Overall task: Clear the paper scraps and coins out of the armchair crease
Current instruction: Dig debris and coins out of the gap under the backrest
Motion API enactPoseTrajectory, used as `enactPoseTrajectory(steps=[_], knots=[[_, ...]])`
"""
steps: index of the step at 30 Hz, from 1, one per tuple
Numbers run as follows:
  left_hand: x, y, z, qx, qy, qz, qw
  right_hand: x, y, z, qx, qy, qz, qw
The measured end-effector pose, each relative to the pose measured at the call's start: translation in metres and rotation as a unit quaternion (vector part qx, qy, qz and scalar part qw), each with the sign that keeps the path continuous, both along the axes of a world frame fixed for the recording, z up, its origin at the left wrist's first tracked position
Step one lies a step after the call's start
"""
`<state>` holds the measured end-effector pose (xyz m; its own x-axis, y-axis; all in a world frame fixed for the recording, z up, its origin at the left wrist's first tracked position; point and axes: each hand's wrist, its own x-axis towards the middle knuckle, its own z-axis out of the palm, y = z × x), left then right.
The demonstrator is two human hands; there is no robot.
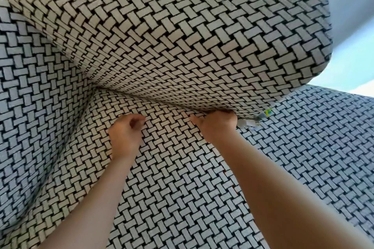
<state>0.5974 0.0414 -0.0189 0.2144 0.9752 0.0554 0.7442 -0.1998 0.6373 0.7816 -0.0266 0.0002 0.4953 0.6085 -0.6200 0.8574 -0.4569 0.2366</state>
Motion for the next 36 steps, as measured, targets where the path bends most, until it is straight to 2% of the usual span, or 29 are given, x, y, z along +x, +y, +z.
enactPoseTrajectory(steps=[2, 5, 10, 12, 15, 17, 20, 24, 31, 34, 36], knots=[[0.003, 0.001, 0.001, 0.000, 0.022, 0.002, 1.000, 0.003, -0.010, 0.005, 0.024, 0.010, -0.022, 0.999], [0.009, 0.001, 0.004, -0.029, 0.019, 0.015, 0.999, 0.002, -0.031, 0.010, 0.112, 0.025, -0.039, 0.993], [0.050, -0.024, 0.020, -0.173, -0.110, 0.019, 0.979, 0.002, -0.052, 0.011, 0.190, 0.037, -0.065, 0.979], [0.075, -0.040, 0.025, -0.262, -0.175, 0.023, 0.949, 0.009, -0.060, 0.014, 0.208, 0.048, -0.063, 0.975], [0.111, -0.061, 0.031, -0.412, -0.284, 0.035, 0.865, 0.026, -0.079, 0.016, 0.231, 0.049, -0.037, 0.971], [0.126, -0.069, 0.035, -0.448, -0.312, 0.039, 0.837, 0.033, -0.091, 0.014, 0.253, 0.052, -0.013, 0.966], [0.137, -0.078, 0.035, -0.442, -0.300, 0.025, 0.845, 0.041, -0.106, 0.007, 0.310, 0.063, -0.010, 0.949], [0.150, -0.093, 0.033, -0.432, -0.229, -0.026, 0.872, 0.039, -0.115, 0.004, 0.380, 0.109, -0.105, 0.913], [0.160, -0.103, 0.035, -0.417, -0.163, -0.127, 0.885, 0.043, -0.137, 0.002, 0.391, 0.085, -0.211, 0.892], [0.163, -0.098, 0.036, -0.421, -0.196, -0.130, 0.876, 0.046, -0.140, 0.001, 0.424, 0.149, -0.294, 0.844], [0.166, -0.096, 0.037, -0.419, -0.212, -0.129, 0.874, 0.050, -0.141, 0.006, 0.474, 0.210, -0.367, 0.772]])
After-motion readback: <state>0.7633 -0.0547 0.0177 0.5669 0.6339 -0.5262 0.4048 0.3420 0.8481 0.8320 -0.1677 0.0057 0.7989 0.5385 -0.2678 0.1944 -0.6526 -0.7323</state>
